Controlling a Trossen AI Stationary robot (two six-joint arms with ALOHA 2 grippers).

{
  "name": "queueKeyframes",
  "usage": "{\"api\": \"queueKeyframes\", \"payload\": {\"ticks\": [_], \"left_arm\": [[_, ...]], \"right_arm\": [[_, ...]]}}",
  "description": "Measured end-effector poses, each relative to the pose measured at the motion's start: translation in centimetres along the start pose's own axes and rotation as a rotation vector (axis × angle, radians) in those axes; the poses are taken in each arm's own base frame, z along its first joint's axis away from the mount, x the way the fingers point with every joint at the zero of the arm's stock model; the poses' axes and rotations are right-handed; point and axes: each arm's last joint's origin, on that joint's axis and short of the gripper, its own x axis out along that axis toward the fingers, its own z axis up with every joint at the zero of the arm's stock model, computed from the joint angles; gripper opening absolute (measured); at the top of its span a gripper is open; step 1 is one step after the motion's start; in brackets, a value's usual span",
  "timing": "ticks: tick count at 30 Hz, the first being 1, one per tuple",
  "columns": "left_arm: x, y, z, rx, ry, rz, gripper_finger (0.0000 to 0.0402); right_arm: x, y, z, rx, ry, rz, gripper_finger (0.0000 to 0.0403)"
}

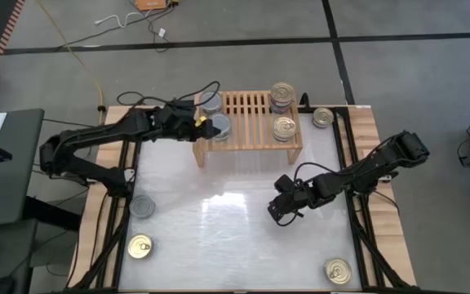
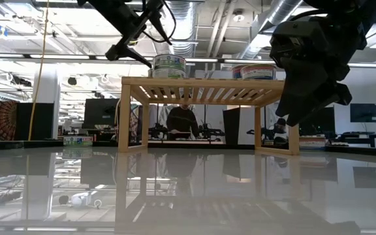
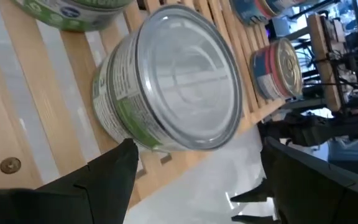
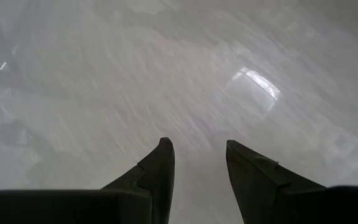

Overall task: Stack canned seafood by type on shelf
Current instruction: Stack the green tuna can on top of the other green tuna can on the shelf

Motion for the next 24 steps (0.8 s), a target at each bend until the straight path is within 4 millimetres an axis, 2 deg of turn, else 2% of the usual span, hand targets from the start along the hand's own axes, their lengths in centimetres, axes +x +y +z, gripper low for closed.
{"api": "queueKeyframes", "payload": {"ticks": [8, 15, 19, 24], "left_arm": [[-1.1, -0.1, 0.1, 0.009, -0.01, -0.012, 0.0326], [-2.5, -0.9, -0.5, 0.051, -0.016, -0.075, 0.0326], [-2.6, -2.1, -1.1, 0.116, -0.05, -0.147, 0.0326], [-1.9, -5.1, -1.8, 0.214, -0.183, -0.344, 0.0326]], "right_arm": [[0.0, 0.0, 0.0, 0.001, -0.001, 0.001, 0.0169], [0.0, 0.0, 0.1, 0.01, -0.002, 0.0, 0.0169], [0.0, 0.0, 0.1, 0.011, -0.003, 0.001, 0.0169], [0.0, 0.0, 0.1, 0.012, -0.005, 0.006, 0.0169]]}}
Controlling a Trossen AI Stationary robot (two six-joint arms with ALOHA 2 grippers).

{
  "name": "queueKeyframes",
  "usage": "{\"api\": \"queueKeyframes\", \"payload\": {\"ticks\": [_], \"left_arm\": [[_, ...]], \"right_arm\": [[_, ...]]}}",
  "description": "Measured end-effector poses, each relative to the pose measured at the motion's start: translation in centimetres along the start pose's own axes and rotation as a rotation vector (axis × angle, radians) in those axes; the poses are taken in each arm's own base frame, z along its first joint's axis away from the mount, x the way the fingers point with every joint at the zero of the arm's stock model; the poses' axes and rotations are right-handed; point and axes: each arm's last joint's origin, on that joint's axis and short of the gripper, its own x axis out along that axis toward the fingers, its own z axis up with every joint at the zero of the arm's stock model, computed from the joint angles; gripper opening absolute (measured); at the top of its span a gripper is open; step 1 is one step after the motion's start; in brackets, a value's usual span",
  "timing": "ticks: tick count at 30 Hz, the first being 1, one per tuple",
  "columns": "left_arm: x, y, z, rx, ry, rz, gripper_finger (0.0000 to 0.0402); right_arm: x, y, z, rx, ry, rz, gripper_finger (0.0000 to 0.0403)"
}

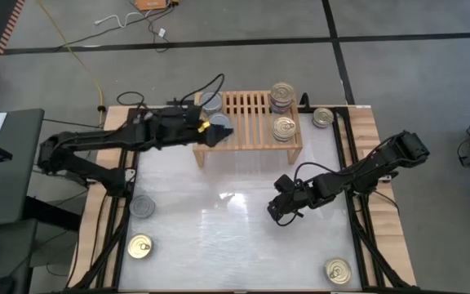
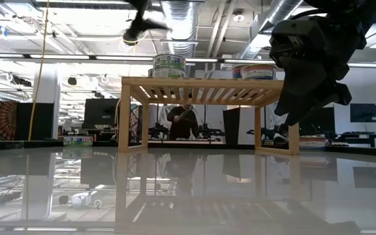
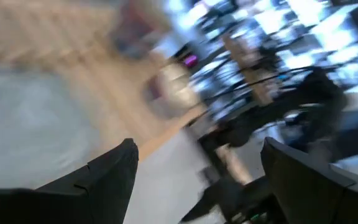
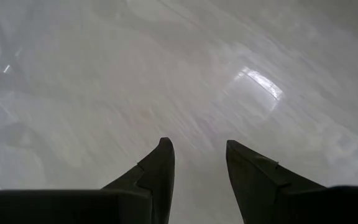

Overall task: Stack canned seafood by type on shelf
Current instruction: Stack the green tuna can on top of the other green tuna can on the shelf

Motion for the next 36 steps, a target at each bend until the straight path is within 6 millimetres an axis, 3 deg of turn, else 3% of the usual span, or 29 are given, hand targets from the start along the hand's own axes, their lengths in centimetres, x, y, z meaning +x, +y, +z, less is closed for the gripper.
{"api": "queueKeyframes", "payload": {"ticks": [4, 12, 20, 25, 36], "left_arm": [[1.7, -1.7, 0.1, 0.127, -0.048, -0.061, 0.0326], [7.1, -3.7, 2.6, 0.387, 0.14, 0.227, 0.0326], [11.6, -3.0, 4.0, 0.62, 0.392, 0.404, 0.0326], [12.8, -1.4, 4.0, 0.705, 0.526, 0.48, 0.0326], [11.9, 0.0, 3.2, 0.776, 0.685, 0.569, 0.0326]], "right_arm": [[0.0, 0.0, 0.0, 0.0, 0.0, 0.0, 0.0169], [0.0, 0.0, 0.0, 0.008, -0.01, -0.005, 0.0169], [0.0, 0.0, 0.0, 0.01, -0.011, -0.007, 0.0169], [0.0, -0.1, 0.0, 0.017, -0.01, -0.009, 0.0169], [0.0, -0.2, 0.2, 0.037, -0.014, -0.018, 0.0169]]}}
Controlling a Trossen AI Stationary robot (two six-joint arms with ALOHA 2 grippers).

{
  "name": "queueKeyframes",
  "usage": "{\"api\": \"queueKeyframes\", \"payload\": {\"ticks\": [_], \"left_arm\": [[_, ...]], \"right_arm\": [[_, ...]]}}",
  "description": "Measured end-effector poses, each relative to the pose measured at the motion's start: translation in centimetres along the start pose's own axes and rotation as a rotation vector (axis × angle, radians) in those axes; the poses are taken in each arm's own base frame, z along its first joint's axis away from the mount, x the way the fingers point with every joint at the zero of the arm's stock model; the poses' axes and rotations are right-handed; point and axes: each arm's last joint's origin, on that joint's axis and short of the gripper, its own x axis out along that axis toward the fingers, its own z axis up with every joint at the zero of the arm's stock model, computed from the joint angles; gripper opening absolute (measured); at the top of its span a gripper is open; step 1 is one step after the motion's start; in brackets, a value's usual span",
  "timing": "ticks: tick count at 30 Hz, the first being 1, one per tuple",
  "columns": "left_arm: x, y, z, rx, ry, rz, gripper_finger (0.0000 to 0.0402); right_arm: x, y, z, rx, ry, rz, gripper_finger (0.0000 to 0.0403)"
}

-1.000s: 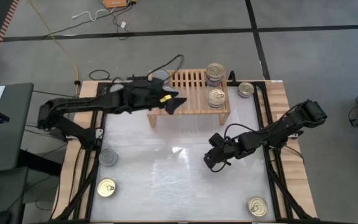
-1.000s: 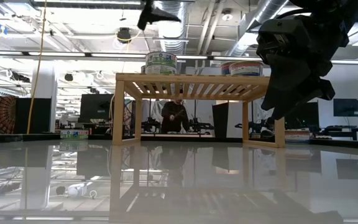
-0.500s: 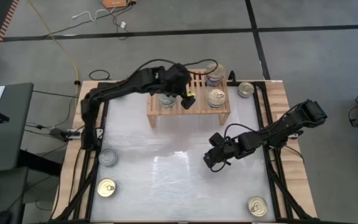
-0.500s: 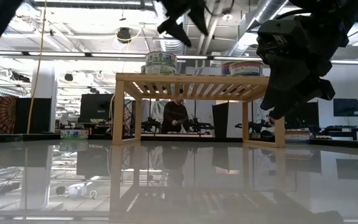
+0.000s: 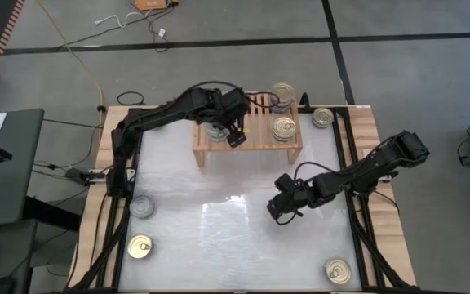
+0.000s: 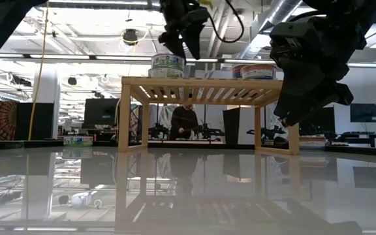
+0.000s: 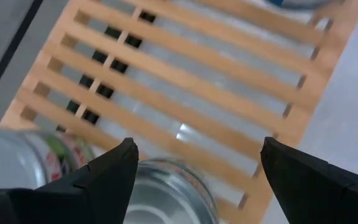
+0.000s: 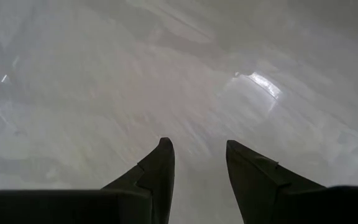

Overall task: Stack canned seafood by type on shelf
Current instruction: Stack the green tuna can on top of the other green tuna can on the shelf

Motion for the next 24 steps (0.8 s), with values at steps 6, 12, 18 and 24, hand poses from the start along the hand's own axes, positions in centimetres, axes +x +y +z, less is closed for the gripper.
{"api": "queueKeyframes", "payload": {"ticks": [6, 12, 18, 24], "left_arm": [[-0.1, 0.2, -0.8, 0.005, 0.079, 0.043, 0.0326], [-0.2, 0.3, -1.2, 0.013, 0.116, 0.063, 0.0326], [-0.2, 0.3, -1.5, 0.022, 0.136, 0.082, 0.0326], [-0.3, 0.5, -1.8, 0.023, 0.169, 0.114, 0.0326]], "right_arm": [[0.1, 0.0, 0.2, 0.009, -0.007, 0.003, 0.0169], [0.1, 0.0, 0.2, 0.011, -0.008, 0.006, 0.0169], [0.1, 0.1, 0.2, 0.016, -0.013, 0.018, 0.0169], [0.1, 0.1, 0.3, 0.015, -0.013, 0.018, 0.0169]]}}
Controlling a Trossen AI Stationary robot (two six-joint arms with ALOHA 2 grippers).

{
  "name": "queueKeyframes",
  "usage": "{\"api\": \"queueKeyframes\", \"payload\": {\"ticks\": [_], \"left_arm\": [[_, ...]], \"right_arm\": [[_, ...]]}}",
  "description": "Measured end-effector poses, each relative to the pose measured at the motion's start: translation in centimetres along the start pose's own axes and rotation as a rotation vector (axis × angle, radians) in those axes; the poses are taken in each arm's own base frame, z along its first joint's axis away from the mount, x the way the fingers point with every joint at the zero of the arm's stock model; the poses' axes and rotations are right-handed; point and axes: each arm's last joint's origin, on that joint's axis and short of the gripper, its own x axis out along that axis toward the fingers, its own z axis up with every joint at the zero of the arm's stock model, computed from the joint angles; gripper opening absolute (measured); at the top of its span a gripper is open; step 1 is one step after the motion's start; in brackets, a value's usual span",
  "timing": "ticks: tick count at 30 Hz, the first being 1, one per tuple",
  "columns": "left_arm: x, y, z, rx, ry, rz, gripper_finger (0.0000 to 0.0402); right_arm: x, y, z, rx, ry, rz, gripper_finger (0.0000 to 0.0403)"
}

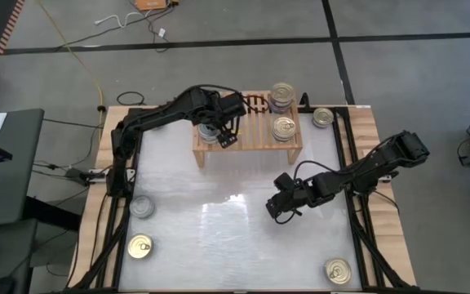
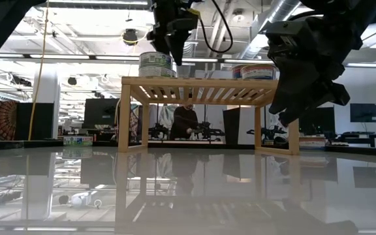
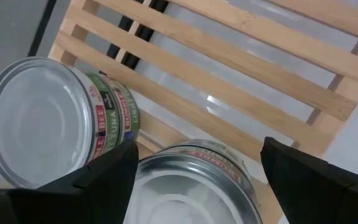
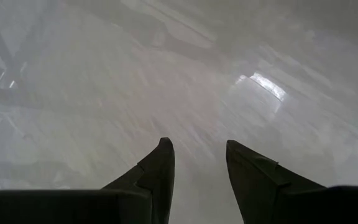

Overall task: Stack canned seafood by type on shelf
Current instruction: Stack the green tuna can on top of the other green tuna can on the shelf, then put the blue-pink tuna can on the shelf

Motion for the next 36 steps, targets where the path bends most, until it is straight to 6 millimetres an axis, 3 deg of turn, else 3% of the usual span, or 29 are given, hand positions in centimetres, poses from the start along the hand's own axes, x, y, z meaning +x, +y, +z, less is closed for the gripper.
{"api": "queueKeyframes", "payload": {"ticks": [9, 16, 22, 27, 36], "left_arm": [[-1.0, 0.4, 0.1, -0.075, -0.061, -0.001, 0.0326], [-6.5, 2.5, -0.8, -0.259, -0.282, -0.065, 0.0326], [-12.1, 3.1, -4.1, -0.433, -0.407, -0.142, 0.0326], [-13.6, -0.4, -7.3, -0.48, -0.438, -0.159, 0.0326], [-10.9, -12.2, -12.9, -0.599, -0.453, -0.397, 0.0326]], "right_arm": [[0.0, 0.0, 0.0, -0.002, 0.0, 0.001, 0.0169], [-0.2, 0.2, -0.5, -0.02, 0.008, 0.005, 0.0169], [-0.4, 0.4, -1.1, -0.048, 0.019, 0.018, 0.0169], [-0.6, 0.6, -1.7, -0.093, 0.036, 0.03, 0.0169], [-1.6, 0.2, -2.7, -0.2, 0.18, 0.032, 0.0169]]}}
